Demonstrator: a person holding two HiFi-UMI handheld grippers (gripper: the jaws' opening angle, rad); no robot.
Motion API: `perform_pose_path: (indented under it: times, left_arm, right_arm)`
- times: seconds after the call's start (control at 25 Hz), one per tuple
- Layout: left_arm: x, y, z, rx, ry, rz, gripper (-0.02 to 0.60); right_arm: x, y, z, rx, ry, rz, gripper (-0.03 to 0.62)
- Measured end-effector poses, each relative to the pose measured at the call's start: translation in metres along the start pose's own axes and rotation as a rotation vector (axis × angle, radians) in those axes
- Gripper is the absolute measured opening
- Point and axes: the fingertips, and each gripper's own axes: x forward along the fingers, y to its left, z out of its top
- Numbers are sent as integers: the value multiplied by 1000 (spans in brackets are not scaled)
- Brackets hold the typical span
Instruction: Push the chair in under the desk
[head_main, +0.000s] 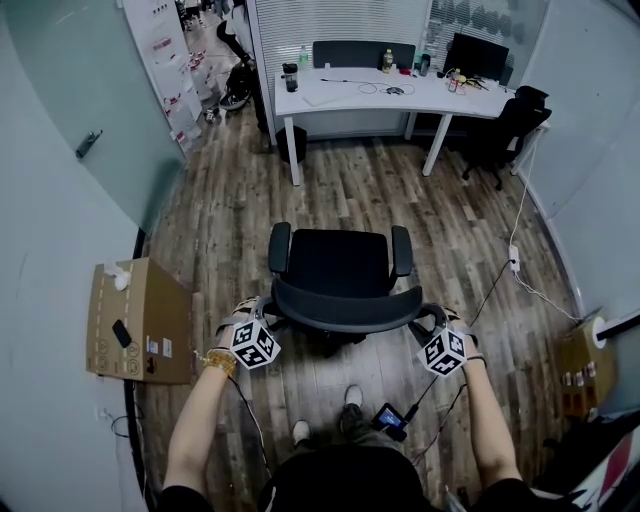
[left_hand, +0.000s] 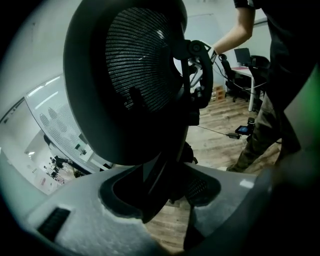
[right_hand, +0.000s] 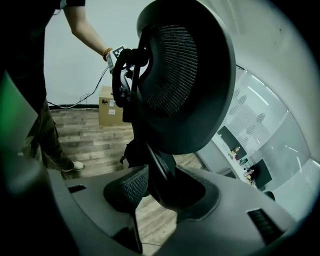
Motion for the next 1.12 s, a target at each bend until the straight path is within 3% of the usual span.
perform_pose_path:
  times: [0.32, 0.68, 1.12]
  left_arm:
    - [2, -6, 8, -40, -9, 6, 222]
    - [5, -14, 20, -62, -29, 13, 215]
    - [11, -22, 35, -132, -17, 43, 224]
  right_arm:
    - [1, -8, -8, -24, 35, 36, 166]
    - [1, -19, -19, -87, 6, 65, 167]
    - [5, -34, -33, -83, 23, 152, 167]
